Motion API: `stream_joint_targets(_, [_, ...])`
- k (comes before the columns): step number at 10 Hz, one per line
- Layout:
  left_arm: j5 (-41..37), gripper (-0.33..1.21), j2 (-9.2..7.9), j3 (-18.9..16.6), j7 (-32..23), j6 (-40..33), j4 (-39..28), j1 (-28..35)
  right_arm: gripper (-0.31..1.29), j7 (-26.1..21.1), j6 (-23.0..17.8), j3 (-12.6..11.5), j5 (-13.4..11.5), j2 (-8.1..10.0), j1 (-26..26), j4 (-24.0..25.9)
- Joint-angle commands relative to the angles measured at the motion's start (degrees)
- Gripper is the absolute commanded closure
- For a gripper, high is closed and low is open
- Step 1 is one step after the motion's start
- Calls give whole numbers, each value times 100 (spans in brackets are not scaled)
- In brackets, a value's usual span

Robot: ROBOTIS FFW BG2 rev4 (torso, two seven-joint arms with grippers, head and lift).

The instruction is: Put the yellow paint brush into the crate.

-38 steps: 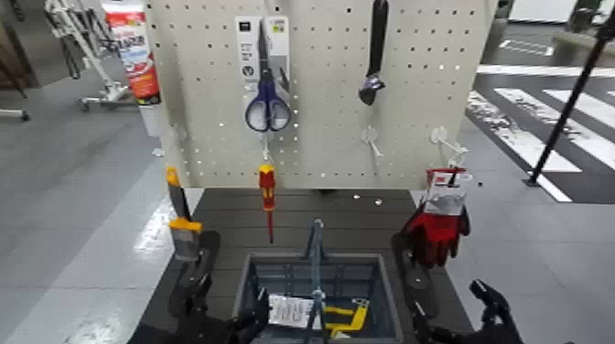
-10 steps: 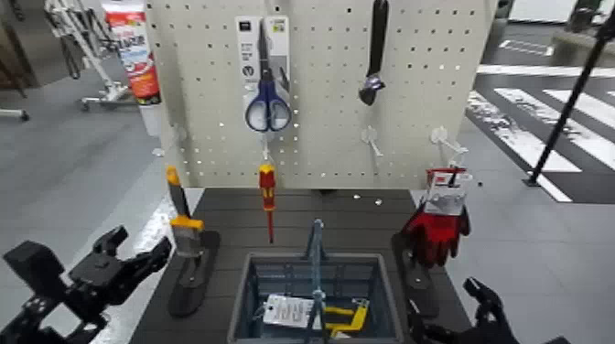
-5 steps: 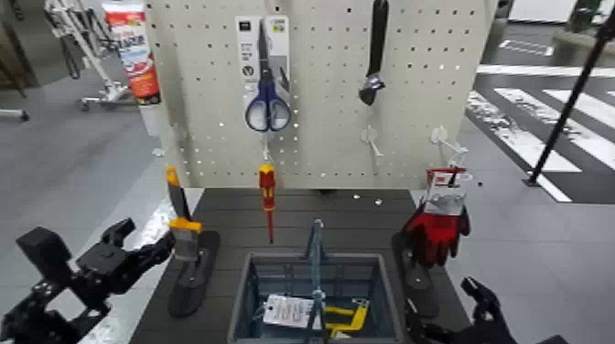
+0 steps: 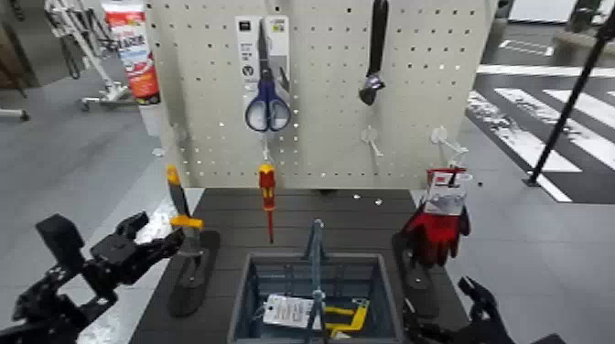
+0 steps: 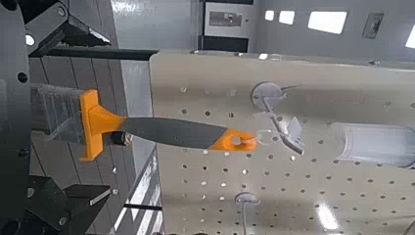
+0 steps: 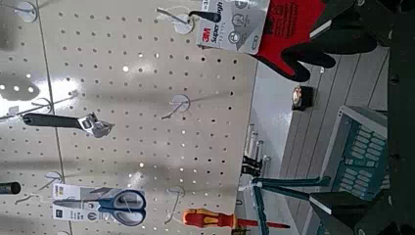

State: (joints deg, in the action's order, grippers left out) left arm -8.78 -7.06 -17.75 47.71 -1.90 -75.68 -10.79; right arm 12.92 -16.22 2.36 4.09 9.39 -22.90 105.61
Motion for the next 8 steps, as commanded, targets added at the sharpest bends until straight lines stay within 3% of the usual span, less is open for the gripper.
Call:
stream_joint_targets(1, [8,24,-103,141,28,-30,255,-231,15,0,22,36,21,10,32,-23])
stream_joint_targets(8, [8,24,-103,519,124,-460,1125,-785,15,0,31,124,65,28,93,-76])
